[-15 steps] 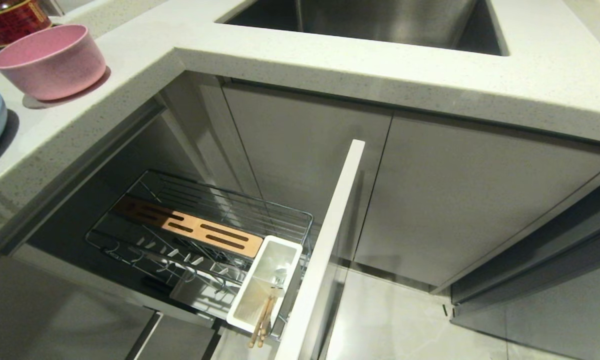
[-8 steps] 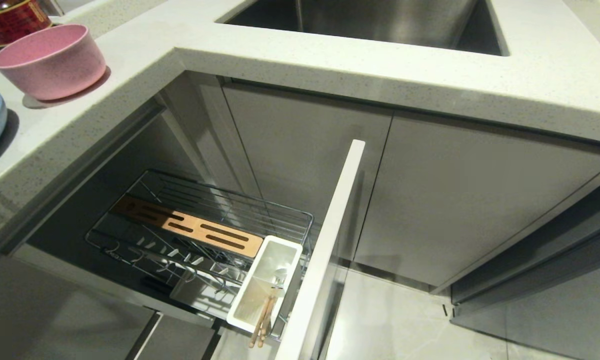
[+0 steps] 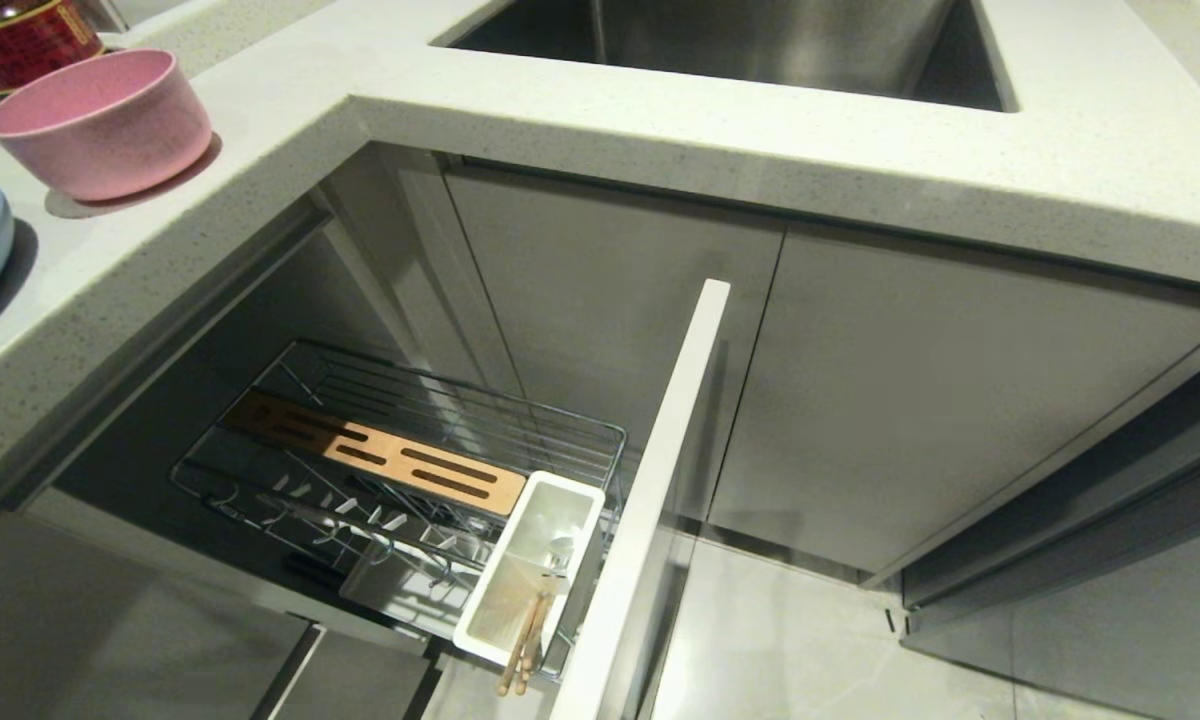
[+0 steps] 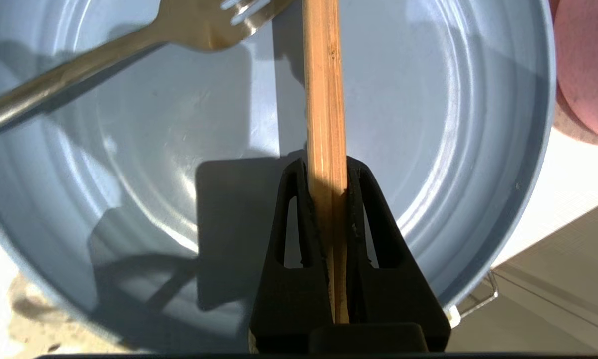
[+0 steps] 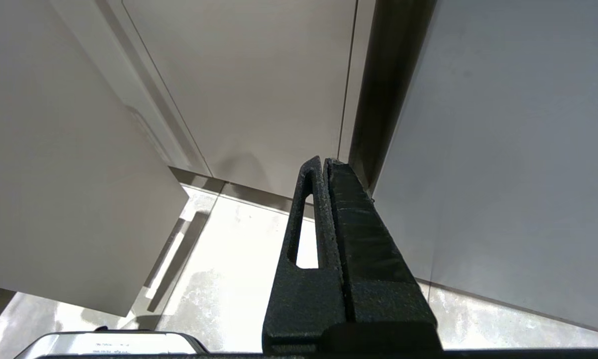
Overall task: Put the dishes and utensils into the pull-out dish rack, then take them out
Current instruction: Pick up the chopsticks and place it in the cupboard
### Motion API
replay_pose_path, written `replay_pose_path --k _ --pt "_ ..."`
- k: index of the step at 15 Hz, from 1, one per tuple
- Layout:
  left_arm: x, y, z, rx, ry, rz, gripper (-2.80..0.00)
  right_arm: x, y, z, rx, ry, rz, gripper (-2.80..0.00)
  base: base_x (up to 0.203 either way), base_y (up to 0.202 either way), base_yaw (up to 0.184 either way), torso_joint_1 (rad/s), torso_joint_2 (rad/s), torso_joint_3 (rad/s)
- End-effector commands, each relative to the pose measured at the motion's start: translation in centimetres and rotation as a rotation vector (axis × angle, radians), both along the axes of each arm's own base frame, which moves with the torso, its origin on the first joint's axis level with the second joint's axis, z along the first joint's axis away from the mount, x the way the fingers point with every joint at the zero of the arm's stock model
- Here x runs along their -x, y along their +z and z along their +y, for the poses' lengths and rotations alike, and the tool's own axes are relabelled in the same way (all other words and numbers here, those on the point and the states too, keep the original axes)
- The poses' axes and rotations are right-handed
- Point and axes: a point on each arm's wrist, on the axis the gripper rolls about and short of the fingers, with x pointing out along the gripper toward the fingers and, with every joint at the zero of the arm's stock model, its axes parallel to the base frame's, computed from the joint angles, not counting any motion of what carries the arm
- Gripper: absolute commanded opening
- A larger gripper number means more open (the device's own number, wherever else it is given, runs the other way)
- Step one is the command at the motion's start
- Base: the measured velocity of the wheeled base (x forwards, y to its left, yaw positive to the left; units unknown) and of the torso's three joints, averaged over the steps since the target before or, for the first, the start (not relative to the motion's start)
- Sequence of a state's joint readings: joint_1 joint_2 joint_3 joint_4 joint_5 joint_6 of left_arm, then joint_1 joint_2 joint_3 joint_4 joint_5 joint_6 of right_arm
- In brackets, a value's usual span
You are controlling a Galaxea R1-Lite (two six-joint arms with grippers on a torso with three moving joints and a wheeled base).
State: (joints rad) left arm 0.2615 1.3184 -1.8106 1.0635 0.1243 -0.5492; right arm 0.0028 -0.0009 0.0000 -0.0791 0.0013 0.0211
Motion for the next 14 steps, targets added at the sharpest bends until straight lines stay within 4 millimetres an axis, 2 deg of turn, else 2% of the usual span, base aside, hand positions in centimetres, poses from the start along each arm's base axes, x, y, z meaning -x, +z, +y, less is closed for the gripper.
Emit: replay_pose_path --k 1,5,8,11,14 --pt "1.5 0.8 -0.4 -0.004 0.011 -0.055 -2.80 -0.2 -0.7 0.0 0.000 0.001 0.025 -2.80 0.000 0.000 0.000 0.000 0.00 0.000" --pt "5.4 3.5 -1.6 -0.016 0.008 -0.304 -2.80 -0.2 -0.7 0.0 0.000 0.001 0.025 -2.80 0.000 0.000 0.000 0.000 0.00 0.000" --pt "7.1 5.6 -2.6 -0.031 -0.097 -0.492 -2.80 -0.2 -0.7 0.0 0.000 0.001 0.026 -2.80 0.000 0.000 0.000 0.000 0.00 0.000" --pt "8.1 6.7 -3.5 0.010 -0.296 -0.605 -2.80 -0.2 -0.7 0.0 0.000 0.001 0.025 -2.80 0.000 0.000 0.000 0.000 0.00 0.000" --pt "8.1 6.4 -4.6 0.105 -0.581 -0.579 -2.80 -0.2 -0.7 0.0 0.000 0.001 0.025 -2.80 0.000 0.000 0.000 0.000 0.00 0.000"
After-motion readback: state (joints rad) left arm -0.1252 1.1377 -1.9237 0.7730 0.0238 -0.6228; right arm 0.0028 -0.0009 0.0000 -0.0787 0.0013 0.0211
